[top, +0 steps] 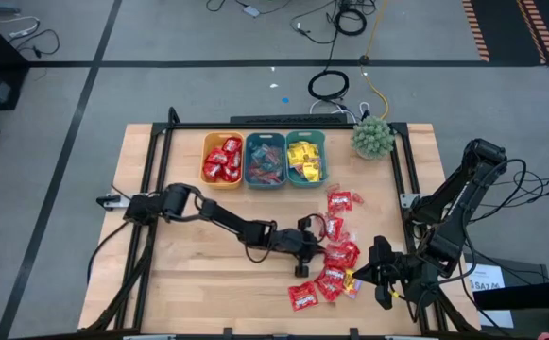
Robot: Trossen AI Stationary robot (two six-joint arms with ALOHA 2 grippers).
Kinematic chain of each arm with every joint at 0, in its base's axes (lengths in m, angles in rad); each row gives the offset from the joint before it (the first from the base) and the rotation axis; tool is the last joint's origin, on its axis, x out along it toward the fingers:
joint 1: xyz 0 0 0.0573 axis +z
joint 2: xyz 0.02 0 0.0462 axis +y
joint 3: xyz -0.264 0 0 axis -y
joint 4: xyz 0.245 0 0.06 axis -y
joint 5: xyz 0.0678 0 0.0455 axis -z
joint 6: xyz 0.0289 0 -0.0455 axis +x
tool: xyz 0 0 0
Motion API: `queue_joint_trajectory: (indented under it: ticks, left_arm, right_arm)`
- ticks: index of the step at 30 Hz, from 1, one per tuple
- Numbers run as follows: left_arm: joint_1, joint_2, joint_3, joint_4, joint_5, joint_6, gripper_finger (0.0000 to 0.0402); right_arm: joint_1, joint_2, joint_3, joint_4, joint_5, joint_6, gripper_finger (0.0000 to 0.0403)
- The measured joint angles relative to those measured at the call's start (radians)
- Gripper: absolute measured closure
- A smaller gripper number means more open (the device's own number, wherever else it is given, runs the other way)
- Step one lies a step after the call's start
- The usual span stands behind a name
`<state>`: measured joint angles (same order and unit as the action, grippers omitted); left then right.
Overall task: Sort candy
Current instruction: Put the transparent red gummy into the blue bin
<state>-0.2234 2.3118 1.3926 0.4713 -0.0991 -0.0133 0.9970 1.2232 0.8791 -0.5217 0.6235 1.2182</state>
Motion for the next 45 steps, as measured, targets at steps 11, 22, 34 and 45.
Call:
queue_joint_trajectory:
  ticks: [11,22,34,45]
  left_arm:
    - [0.104,-0.332,-0.011,-0.17,-0.006,0.223,0.0386]
    - [0.42,-0.563,-0.115,-0.39,0.091,0.185,0.0384]
    - [0.64,-0.73,-0.46,-0.298,0.098,-0.082,0.0363]
    - [0.717,-0.729,-0.467,-0.358,0.218,-0.243,0.0257]
  right_arm:
    - [-0.002,0.0,0.0,0.003,0.009,0.007,0.0403]
    - [-0.002,0.0,0.0,-0.007,0.085,0.032,0.0403]
    - [-0.029,0.0,0.0,-0.116,0.136,0.129,0.0403]
    - [-0.068,0.0,0.0,-0.144,0.139,0.126,0.0403]
